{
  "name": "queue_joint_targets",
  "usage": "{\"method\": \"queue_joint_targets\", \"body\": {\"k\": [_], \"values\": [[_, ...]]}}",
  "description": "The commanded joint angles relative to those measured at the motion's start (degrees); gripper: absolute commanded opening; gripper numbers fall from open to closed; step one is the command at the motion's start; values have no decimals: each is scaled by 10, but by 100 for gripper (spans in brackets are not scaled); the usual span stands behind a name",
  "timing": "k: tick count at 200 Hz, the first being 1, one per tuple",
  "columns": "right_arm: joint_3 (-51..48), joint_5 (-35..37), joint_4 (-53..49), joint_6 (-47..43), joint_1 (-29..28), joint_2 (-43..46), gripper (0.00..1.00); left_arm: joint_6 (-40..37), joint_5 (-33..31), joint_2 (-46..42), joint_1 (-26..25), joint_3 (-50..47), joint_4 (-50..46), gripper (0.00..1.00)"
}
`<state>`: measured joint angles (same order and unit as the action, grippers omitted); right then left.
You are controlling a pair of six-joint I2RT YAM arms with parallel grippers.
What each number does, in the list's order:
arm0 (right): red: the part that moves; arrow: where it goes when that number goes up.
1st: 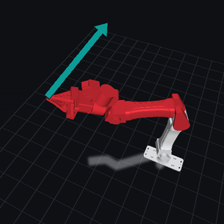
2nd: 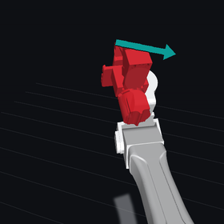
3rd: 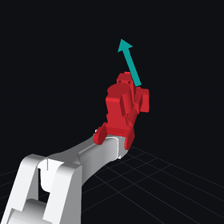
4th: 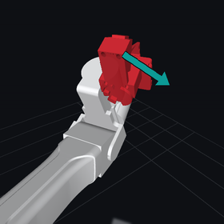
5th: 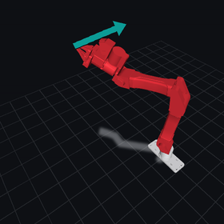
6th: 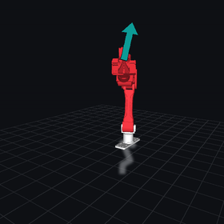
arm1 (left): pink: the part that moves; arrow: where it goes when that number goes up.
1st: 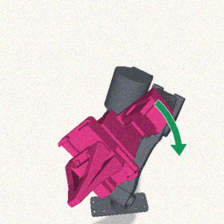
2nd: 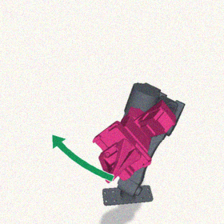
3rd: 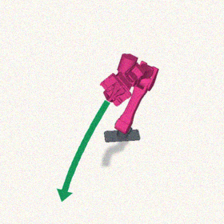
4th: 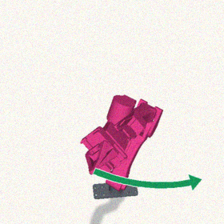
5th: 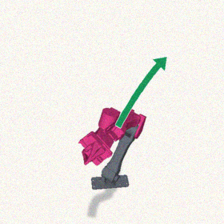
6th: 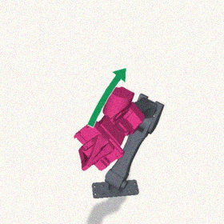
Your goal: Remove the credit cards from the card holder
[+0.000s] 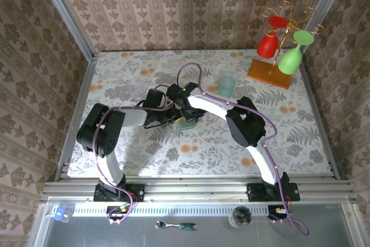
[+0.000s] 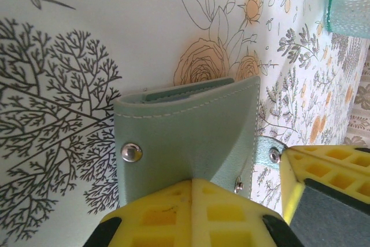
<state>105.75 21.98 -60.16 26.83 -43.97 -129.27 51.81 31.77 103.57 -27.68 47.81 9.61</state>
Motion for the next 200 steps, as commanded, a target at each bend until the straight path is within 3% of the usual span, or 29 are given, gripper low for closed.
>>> {"method": "queue_joint_targets", "body": {"k": [1, 16, 42, 82, 165, 200], "values": [[-25, -26, 4, 2, 8, 31, 0, -16, -69, 44, 0, -23, -106, 0], [-32, -42, 12, 5, 15, 42, 0, -17, -62, 40, 1, -20, -101, 0], [-48, -101, 37, 9, 34, 53, 13, -2, -31, 35, 1, -16, -67, 8], [-106, -194, 102, 27, 62, 82, 22, -3, -20, 11, 1, 1, -67, 16], [-218, -330, 241, 61, 99, 123, 25, -13, 8, -6, 4, 53, -72, 24], [-240, -338, 264, 64, 104, 134, 28, -25, 8, -12, 4, 70, -88, 24]]}}
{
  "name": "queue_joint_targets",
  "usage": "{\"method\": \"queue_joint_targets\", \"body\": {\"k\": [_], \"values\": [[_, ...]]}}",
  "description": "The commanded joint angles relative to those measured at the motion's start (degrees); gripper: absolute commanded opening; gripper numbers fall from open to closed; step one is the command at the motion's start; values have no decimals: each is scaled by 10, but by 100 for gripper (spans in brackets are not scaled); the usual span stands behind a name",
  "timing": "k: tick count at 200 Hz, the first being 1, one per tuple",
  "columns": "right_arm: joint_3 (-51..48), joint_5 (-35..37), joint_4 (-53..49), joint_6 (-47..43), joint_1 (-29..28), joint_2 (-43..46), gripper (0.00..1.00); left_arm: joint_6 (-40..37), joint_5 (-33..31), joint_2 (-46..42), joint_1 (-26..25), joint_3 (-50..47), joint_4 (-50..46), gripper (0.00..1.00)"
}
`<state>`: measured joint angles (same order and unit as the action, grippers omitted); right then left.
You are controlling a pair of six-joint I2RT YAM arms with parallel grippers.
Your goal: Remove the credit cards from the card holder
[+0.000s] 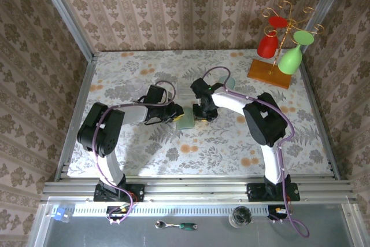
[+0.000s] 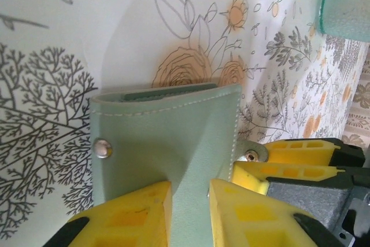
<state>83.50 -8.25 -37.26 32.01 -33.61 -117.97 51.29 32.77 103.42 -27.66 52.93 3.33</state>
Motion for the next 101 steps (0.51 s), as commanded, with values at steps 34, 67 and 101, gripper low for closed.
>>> {"method": "queue_joint_targets", "body": {"k": [34, 67, 101], "values": [[-43, -40, 61, 16, 7, 41, 30, -20, 1, -10, 5, 23, -26, 24], [-69, -60, 102, 27, 8, 61, 27, -20, 1, -12, 7, 24, -25, 25], [-94, -69, 137, 44, 9, 74, 22, -22, 4, -17, 12, 24, -27, 25]]}}
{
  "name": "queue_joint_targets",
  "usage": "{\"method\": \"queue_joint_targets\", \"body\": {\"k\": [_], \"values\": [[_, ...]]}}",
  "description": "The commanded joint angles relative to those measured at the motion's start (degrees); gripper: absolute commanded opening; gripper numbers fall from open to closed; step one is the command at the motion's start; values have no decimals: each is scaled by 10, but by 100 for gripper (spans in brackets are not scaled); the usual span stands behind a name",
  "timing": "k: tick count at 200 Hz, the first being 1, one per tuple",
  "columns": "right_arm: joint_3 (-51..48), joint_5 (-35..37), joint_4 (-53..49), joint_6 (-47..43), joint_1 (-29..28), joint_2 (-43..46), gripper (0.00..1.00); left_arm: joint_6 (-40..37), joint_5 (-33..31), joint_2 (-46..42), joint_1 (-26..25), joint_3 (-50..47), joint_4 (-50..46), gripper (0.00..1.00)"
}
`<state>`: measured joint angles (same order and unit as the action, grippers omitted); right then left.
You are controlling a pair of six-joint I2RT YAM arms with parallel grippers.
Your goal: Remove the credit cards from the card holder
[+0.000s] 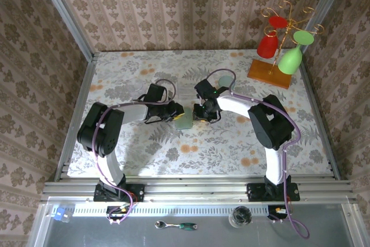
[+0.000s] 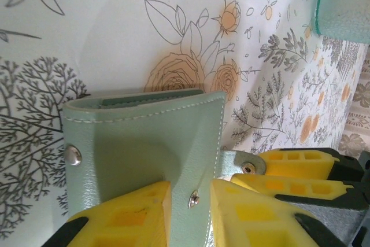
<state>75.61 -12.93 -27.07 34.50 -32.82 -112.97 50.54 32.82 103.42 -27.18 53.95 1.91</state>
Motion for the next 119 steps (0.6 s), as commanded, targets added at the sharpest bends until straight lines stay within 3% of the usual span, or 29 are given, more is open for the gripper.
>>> {"method": "queue_joint_targets", "body": {"k": [1, 119], "values": [[-15, -23, 36, 19, 1, 25, 22, -15, 4, -18, 7, 14, -13, 24], [-13, -42, 71, 42, 3, -10, 20, -11, 4, -25, 25, -3, -3, 25]]}}
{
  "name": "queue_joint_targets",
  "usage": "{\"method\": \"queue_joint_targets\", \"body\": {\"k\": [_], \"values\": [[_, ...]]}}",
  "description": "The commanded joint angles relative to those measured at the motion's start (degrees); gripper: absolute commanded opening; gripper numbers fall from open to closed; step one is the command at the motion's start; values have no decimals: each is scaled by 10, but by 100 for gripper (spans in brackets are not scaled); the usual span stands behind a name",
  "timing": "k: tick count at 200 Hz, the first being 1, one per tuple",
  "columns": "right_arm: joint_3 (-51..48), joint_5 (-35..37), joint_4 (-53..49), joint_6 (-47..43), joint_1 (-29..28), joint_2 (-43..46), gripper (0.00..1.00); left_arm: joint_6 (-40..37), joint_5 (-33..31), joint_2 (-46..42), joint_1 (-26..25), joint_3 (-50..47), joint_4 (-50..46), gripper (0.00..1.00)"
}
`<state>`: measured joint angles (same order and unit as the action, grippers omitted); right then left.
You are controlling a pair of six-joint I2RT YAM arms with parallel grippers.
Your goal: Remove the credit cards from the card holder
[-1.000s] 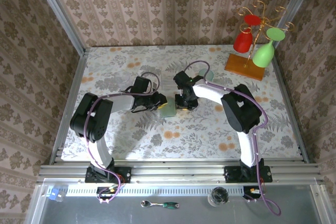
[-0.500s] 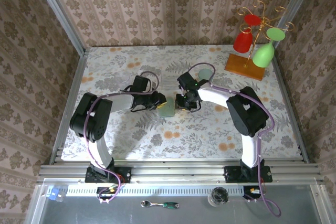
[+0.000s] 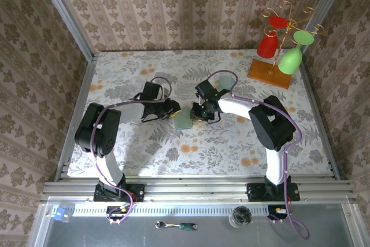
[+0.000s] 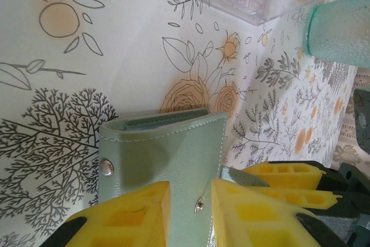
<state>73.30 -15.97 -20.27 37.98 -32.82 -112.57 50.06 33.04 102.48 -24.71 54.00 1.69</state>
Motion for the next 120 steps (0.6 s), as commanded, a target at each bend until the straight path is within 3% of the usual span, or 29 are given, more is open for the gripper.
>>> {"method": "queue_joint_targets", "body": {"k": [1, 82, 120], "values": [[10, -12, 3, 8, 3, -14, 20, -7, 2, -16, 0, -5, -1, 25], [13, -27, 15, 10, 4, -30, 15, 2, 7, -19, 9, -26, 22, 26], [11, -15, 8, 8, 6, -18, 8, 2, 9, -25, 18, -33, 29, 25]]}}
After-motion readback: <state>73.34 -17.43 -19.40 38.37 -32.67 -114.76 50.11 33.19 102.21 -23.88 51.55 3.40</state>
